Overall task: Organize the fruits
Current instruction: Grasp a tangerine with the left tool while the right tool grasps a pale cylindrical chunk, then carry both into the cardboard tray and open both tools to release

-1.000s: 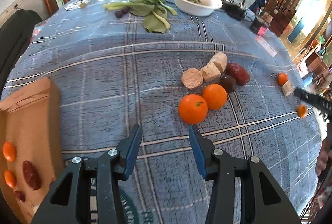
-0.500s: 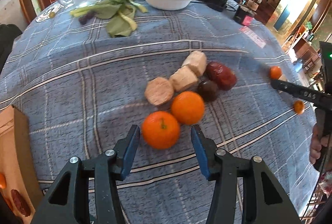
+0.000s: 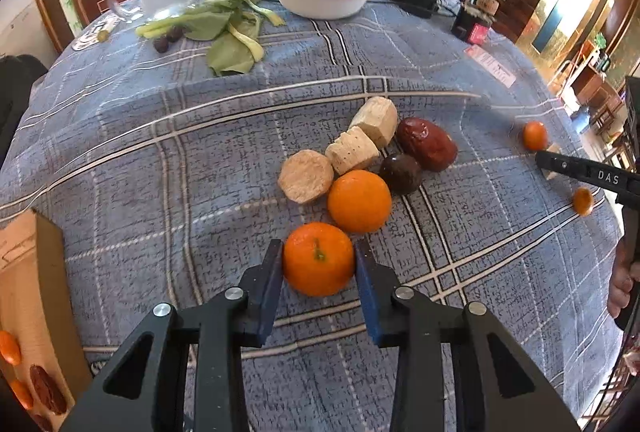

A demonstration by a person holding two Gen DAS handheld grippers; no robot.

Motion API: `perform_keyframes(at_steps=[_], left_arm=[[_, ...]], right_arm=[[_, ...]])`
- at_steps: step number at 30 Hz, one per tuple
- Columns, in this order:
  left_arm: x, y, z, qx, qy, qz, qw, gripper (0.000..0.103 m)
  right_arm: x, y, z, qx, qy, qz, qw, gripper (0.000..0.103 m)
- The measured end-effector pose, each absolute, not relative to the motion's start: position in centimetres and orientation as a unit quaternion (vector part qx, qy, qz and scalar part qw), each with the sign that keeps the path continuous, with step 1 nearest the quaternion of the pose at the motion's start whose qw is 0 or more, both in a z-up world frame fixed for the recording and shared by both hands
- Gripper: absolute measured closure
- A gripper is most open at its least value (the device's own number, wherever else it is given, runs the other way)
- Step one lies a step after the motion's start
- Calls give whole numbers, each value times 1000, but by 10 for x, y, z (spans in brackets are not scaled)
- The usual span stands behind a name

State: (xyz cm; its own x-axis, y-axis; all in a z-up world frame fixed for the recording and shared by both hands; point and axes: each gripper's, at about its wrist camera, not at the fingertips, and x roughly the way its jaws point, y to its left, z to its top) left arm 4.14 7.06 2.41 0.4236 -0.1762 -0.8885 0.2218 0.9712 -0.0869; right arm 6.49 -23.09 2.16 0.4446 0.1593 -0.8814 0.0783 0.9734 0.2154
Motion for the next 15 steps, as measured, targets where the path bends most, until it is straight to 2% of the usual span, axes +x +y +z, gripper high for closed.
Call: perform_keyframes(at_steps=[7, 15], left_arm=[[13, 104, 52, -24, 507, -109, 855, 69], [-34, 183, 81, -80, 491, -54, 866, 69]], right_arm=[[49, -212, 40, 120, 514, 39, 848, 69], [30, -122, 69, 95, 499, 118, 853, 69]])
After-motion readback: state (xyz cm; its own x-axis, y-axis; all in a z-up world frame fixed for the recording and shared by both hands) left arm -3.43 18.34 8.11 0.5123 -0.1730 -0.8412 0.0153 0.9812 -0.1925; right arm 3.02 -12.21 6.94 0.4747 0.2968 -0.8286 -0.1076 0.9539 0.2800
